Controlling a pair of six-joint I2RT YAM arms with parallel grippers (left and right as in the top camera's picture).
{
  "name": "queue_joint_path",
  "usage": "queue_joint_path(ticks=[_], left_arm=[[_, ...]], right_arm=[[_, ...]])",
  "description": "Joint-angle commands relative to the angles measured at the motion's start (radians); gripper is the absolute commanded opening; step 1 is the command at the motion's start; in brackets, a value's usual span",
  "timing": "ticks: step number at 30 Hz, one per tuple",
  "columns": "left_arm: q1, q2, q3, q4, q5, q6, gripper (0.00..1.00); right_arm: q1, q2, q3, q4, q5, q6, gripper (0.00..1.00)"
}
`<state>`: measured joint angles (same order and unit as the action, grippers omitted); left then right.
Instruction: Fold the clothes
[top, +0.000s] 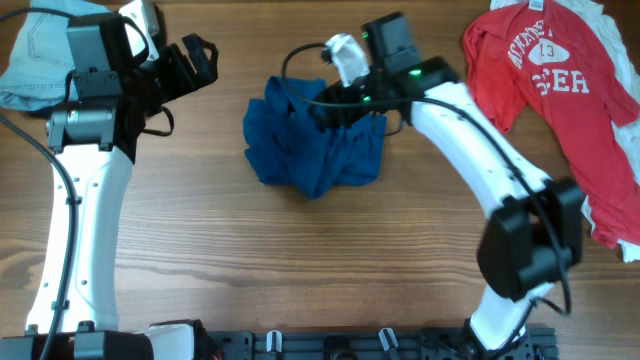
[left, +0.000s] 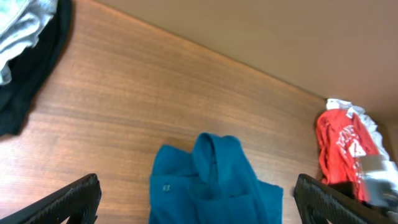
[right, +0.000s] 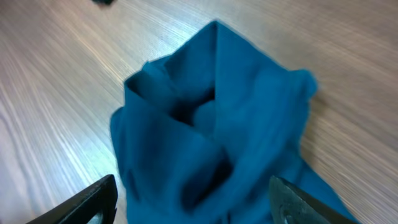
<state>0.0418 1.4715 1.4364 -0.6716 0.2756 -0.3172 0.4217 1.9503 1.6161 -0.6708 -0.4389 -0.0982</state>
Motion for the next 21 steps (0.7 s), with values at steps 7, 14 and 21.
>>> queue_joint_path(ticks=[7, 14, 21], left_arm=[[0.008, 0.016, 0.004, -0.007, -0.049, 0.025, 1.00], [0.008, 0.057, 0.003, -0.023, -0.049, 0.025, 1.00], [0.008, 0.061, 0.004, -0.021, -0.049, 0.025, 1.00]], right_arm=[[-0.004, 0.141, 0.007, 0.083, 0.058, 0.080, 0.82], [0.010, 0.141, 0.007, 0.082, 0.012, 0.067, 0.73], [0.067, 0.141, 0.007, 0.043, 0.017, -0.060, 0.60]])
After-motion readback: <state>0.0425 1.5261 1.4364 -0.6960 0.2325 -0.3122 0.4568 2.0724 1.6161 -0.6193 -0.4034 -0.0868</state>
